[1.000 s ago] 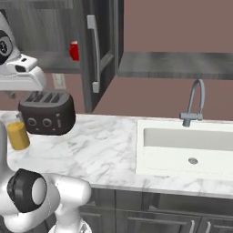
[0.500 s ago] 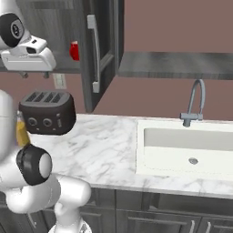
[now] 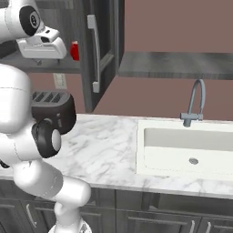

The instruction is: There is a tray on the dining counter. Grab the cup, mug, and pitcher and place them on the tray. The pitcher may be placed next to the tray if it cannot fit the tray.

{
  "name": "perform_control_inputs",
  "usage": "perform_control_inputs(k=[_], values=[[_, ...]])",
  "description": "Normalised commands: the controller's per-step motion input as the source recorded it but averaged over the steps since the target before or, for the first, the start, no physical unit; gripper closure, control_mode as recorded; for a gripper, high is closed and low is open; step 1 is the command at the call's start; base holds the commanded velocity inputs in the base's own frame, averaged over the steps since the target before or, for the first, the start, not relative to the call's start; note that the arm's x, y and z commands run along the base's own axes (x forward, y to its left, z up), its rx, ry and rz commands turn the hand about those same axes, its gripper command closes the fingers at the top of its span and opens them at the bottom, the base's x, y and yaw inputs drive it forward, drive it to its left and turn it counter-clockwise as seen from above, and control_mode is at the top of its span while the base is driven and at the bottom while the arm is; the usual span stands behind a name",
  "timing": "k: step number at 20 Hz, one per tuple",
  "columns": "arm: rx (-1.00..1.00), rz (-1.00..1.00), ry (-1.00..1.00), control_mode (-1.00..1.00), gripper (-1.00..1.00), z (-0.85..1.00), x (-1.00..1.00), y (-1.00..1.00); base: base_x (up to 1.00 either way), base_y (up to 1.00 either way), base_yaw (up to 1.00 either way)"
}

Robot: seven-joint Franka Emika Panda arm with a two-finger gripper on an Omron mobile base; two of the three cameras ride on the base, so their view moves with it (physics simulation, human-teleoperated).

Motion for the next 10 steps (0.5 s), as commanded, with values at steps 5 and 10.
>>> perform_control_inputs(k=[5, 10], values=[[0.00, -0.04, -0.17, -1.00, -1.00, 0.01, 0.49, 0.00, 0.00, 0.00, 0.00], [0.00, -0.07, -0.12, -1.00, -1.00, 0.00, 0.54, 0.00, 0.00, 0.00, 0.00]])
